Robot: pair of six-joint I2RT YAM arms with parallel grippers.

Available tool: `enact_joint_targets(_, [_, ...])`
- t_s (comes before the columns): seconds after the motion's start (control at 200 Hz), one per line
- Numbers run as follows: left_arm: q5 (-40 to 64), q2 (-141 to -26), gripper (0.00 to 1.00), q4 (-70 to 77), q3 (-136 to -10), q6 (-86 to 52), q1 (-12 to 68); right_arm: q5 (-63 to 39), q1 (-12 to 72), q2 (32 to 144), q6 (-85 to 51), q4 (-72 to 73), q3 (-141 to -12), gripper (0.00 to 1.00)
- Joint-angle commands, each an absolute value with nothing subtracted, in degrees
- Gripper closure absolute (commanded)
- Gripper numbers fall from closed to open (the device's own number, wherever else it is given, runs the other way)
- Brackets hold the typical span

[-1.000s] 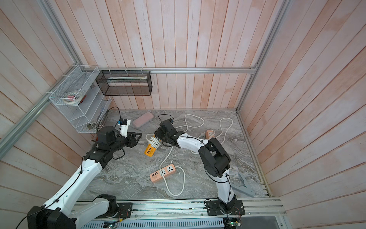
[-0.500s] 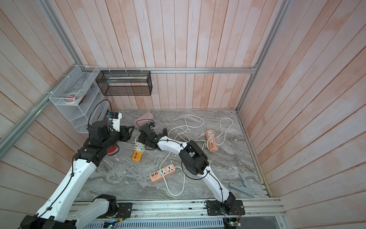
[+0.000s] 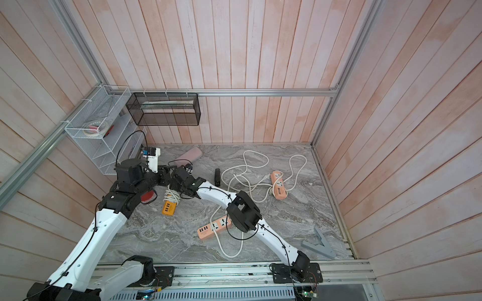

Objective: Wrap the cord around the power strip
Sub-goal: Place the power strip at the center of the board.

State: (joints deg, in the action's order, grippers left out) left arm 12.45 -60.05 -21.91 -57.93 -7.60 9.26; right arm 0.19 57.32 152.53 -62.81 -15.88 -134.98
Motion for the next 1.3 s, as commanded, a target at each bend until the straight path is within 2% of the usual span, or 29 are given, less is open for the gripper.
enact_joint_targets(0.0, [14.17, -60.74, 0.46, -21.82, -58.15, -8.19, 8.99, 1.26, 56.17, 149.28, -62.32, -17.14, -133.63, 0.31])
enact_joint_targets(0.25, [14.76, -61.17, 0.46, -21.41, -58.41, -8.28, 8.96, 1.25, 55.55, 142.28, -61.84, -13.76, -127.09, 0.23])
enact_joint_targets(0.68, [16.53, -62.21, 0.46, -20.83, -58.62, -8.62, 8.98, 0.89, 54.59, 134.36, -60.35, -10.37, -116.36, 0.22])
enact_joint_targets(0.86, [17.56, -62.61, 0.47, -21.18, -59.09, -8.33, 9.06, 3.88, 53.71, 126.89, -54.39, -9.24, -105.28, 0.22])
enact_joint_targets(1.13, [17.06, -64.68, 0.48, -22.81, -57.83, -6.19, 13.15, 13.75, 52.84, 105.35, -41.63, -16.03, -77.5, 0.21])
enact_joint_targets(1.295, [16.59, -66.75, 0.48, -22.59, -56.23, -7.29, 15.82, 13.59, 51.83, 96.27, -36.19, -19.34, -67.56, 0.21])
